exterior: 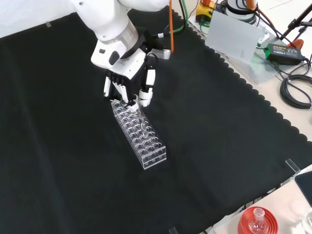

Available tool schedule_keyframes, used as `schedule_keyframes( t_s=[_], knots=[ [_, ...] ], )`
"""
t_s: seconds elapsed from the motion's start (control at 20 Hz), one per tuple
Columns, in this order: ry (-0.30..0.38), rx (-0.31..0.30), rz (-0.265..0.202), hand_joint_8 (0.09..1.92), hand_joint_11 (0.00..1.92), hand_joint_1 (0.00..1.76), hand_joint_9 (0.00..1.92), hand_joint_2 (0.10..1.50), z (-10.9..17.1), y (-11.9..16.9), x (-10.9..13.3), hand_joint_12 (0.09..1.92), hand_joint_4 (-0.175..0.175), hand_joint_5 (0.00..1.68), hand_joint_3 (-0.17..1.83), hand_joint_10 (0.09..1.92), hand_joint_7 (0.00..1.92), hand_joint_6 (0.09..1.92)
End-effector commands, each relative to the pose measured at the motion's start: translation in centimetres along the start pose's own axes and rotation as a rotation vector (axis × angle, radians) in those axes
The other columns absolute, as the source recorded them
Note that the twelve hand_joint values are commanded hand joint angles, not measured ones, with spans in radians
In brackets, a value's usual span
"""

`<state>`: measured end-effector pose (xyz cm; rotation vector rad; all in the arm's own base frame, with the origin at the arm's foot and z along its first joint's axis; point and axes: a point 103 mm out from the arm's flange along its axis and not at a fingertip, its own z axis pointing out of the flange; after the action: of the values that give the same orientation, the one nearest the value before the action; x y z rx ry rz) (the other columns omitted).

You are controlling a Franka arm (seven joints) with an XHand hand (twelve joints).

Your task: Put the test tube back in the rack.

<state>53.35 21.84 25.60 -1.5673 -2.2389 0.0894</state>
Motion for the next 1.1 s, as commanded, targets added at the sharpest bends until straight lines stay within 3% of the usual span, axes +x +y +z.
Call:
schedule_keyframes(
  t_s=[0.05,1.1],
  knots=[
    [-0.007,0.006,0.000,0.43,0.55,1.42,1.43,1.02,0.7,0.3,-0.6,1.32,-0.175,1.37,-0.17,0.09,1.49,0.31],
    [0.015,0.011,0.011,0.43,0.55,1.43,1.43,1.02,1.5,-0.9,-1.6,1.32,-0.175,1.37,-0.17,0.09,1.49,0.31]
  ],
)
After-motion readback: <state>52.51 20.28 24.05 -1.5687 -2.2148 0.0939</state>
